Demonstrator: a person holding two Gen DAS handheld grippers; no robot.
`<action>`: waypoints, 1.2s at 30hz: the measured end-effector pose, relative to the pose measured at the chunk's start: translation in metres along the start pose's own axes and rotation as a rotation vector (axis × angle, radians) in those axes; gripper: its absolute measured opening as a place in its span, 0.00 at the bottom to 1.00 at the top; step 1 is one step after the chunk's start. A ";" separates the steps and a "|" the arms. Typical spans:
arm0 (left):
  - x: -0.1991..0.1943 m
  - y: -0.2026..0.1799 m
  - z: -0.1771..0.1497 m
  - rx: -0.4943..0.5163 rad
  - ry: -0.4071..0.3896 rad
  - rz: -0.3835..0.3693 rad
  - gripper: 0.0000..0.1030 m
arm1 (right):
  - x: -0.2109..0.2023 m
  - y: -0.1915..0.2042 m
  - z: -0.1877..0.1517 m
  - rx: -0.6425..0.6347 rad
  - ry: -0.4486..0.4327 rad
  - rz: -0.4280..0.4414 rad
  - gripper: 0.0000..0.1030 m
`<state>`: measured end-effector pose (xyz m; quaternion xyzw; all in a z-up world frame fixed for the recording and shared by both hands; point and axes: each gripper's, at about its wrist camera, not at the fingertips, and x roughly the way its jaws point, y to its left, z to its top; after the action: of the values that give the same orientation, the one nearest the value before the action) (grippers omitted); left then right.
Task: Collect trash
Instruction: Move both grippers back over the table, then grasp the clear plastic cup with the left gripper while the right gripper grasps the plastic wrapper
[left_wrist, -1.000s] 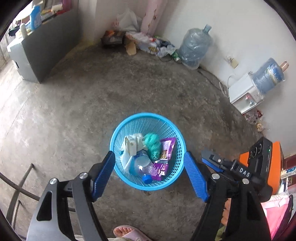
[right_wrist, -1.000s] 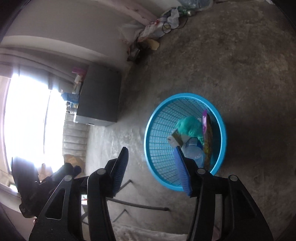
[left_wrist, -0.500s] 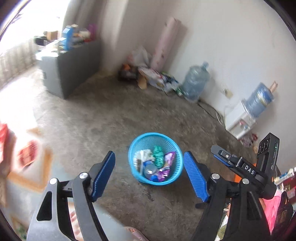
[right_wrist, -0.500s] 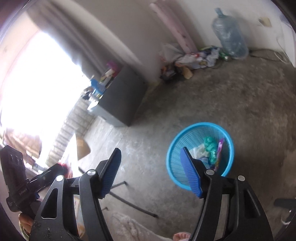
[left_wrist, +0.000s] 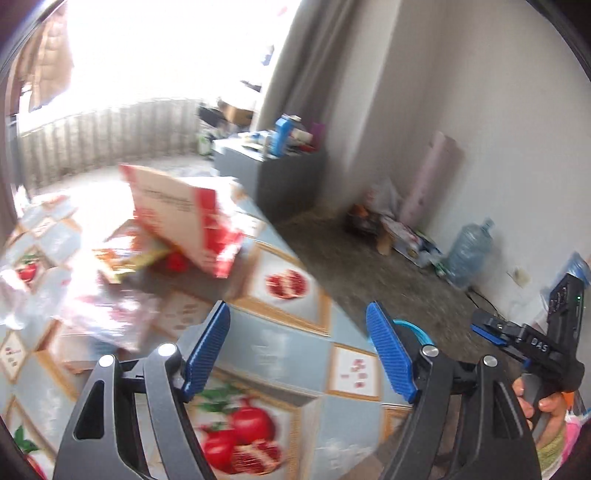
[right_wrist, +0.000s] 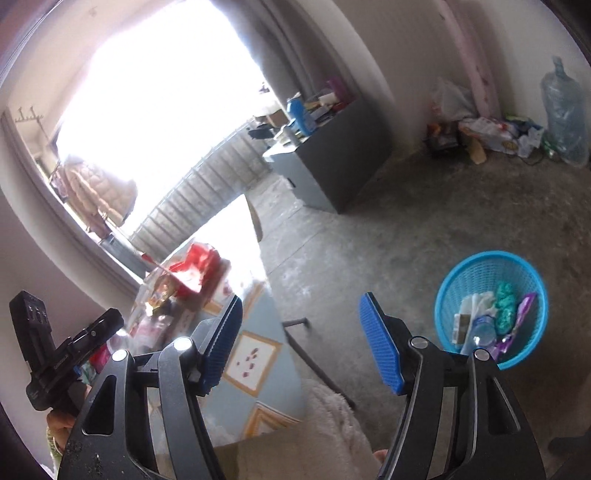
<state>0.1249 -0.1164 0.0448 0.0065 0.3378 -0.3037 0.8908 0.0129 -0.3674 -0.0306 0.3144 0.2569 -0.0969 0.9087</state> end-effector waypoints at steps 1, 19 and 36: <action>-0.009 0.014 0.000 -0.014 -0.019 0.025 0.72 | 0.005 0.010 0.000 -0.018 0.014 0.021 0.61; -0.076 0.254 0.008 -0.243 -0.152 0.390 0.58 | 0.160 0.218 -0.034 -0.266 0.380 0.284 0.59; -0.014 0.324 -0.004 -0.357 -0.010 0.247 0.25 | 0.234 0.200 -0.052 0.076 0.613 0.318 0.51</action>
<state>0.2912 0.1566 -0.0120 -0.1116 0.3784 -0.1274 0.9100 0.2583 -0.1817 -0.0844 0.3985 0.4619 0.1355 0.7807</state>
